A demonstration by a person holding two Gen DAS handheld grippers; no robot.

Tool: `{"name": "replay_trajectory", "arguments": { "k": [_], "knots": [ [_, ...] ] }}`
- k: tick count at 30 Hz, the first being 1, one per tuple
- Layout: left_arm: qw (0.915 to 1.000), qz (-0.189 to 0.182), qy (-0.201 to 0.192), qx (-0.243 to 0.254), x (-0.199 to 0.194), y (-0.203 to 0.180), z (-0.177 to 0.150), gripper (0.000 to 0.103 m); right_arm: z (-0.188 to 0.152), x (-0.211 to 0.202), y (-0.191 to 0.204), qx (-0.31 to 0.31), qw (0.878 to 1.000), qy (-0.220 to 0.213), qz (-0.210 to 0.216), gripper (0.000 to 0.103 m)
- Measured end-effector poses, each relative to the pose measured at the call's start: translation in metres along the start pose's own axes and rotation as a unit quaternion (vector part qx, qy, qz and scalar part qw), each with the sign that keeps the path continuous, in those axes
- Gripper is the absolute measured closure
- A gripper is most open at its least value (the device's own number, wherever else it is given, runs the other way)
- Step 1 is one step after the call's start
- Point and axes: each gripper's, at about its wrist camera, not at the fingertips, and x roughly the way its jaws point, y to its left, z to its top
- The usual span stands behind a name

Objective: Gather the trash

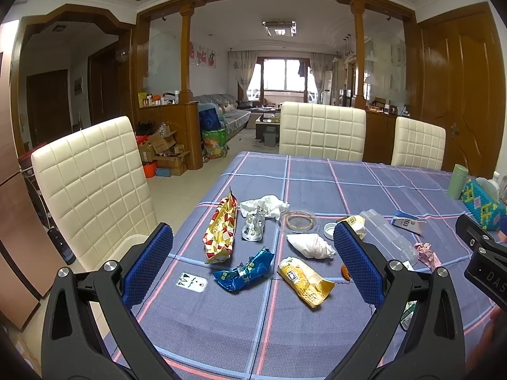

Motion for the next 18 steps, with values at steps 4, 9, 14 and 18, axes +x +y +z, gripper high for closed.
{"name": "replay_trajectory", "arguments": {
  "k": [4, 9, 14, 18],
  "knots": [
    [1.0000, -0.001, 0.002, 0.001, -0.0012, -0.0013, 0.0006, 0.003, 0.0002, 0.0002, -0.0005, 0.001, 1.000, 0.000, 0.000, 0.006],
    [1.0000, -0.001, 0.002, 0.001, -0.0010, -0.0016, 0.0006, 0.003, 0.0005, 0.0004, -0.0009, 0.001, 1.000, 0.000, 0.001, 0.006],
    [1.0000, -0.001, 0.001, 0.001, -0.0010, -0.0018, 0.0004, 0.003, 0.0007, 0.0005, -0.0010, 0.001, 1.000, 0.000, 0.001, 0.006],
    [1.0000, 0.000, 0.001, 0.001, -0.0010, -0.0018, 0.0003, 0.003, 0.0007, 0.0006, -0.0011, 0.001, 1.000, 0.001, 0.001, 0.006]
  ]
}}
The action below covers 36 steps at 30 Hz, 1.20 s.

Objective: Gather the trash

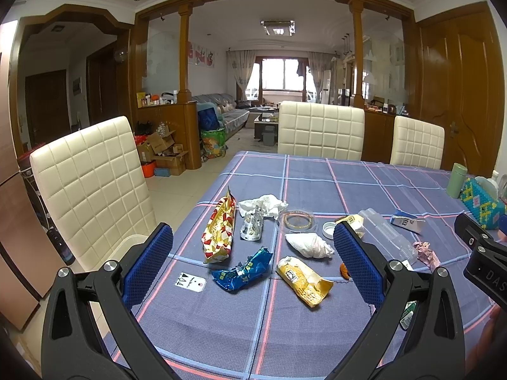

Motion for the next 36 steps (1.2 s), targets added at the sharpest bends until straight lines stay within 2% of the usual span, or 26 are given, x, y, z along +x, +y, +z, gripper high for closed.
{"name": "replay_trajectory", "arguments": {
  "k": [36],
  "knots": [
    [1.0000, -0.005, 0.006, 0.002, -0.0004, -0.0059, -0.0017, 0.003, -0.0038, 0.0018, 0.0022, 0.001, 1.000, 0.006, 0.002, 0.006]
  ]
}}
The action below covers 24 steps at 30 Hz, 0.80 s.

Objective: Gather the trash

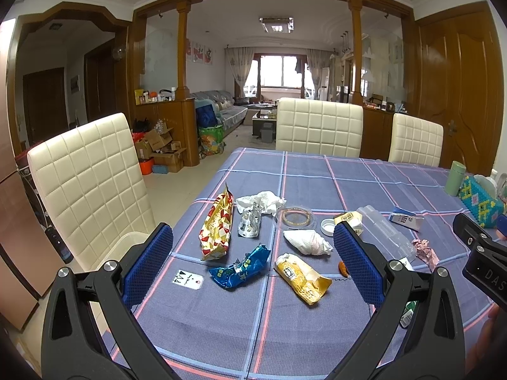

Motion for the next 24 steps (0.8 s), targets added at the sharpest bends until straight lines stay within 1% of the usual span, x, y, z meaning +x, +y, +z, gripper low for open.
{"name": "replay_trajectory", "arguments": {
  "k": [18, 22, 24],
  "knots": [
    [0.9999, -0.002, 0.016, 0.003, 0.006, 0.004, -0.002, 0.003, -0.001, 0.009, 0.001, 0.000, 1.000, 0.018, 0.002, 0.006],
    [0.9997, -0.002, 0.025, 0.006, 0.011, 0.004, -0.004, 0.003, -0.004, 0.019, -0.002, 0.004, 0.999, 0.036, 0.000, 0.006],
    [0.9993, -0.003, 0.036, 0.014, 0.017, 0.001, -0.006, 0.003, -0.007, 0.026, -0.004, 0.006, 0.999, 0.048, -0.002, 0.006]
  ]
}}
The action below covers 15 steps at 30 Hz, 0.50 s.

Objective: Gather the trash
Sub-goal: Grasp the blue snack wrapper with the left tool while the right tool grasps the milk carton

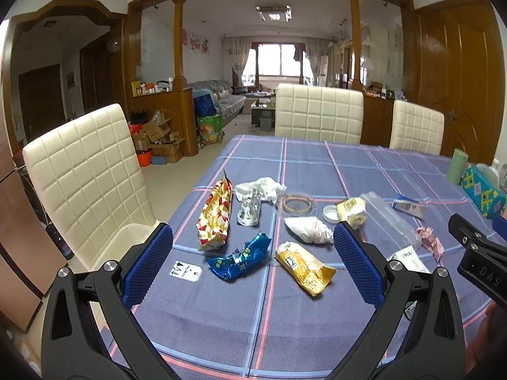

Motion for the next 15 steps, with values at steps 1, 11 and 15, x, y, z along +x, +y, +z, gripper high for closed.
{"name": "replay_trajectory", "arguments": {
  "k": [1, 11, 15],
  "knots": [
    [1.0000, 0.003, 0.004, 0.004, 0.002, -0.001, -0.001, 0.003, 0.000, 0.004, -0.001, -0.001, 1.000, 0.005, -0.002, 0.006],
    [0.9944, 0.011, 0.100, 0.034, 0.054, 0.002, -0.031, 0.003, -0.023, 0.045, 0.000, -0.009, 0.997, 0.074, 0.002, 0.006],
    [0.9912, 0.027, 0.127, 0.023, 0.075, 0.018, -0.039, 0.003, -0.031, 0.062, 0.009, -0.028, 0.995, 0.095, 0.013, 0.006]
  ]
}}
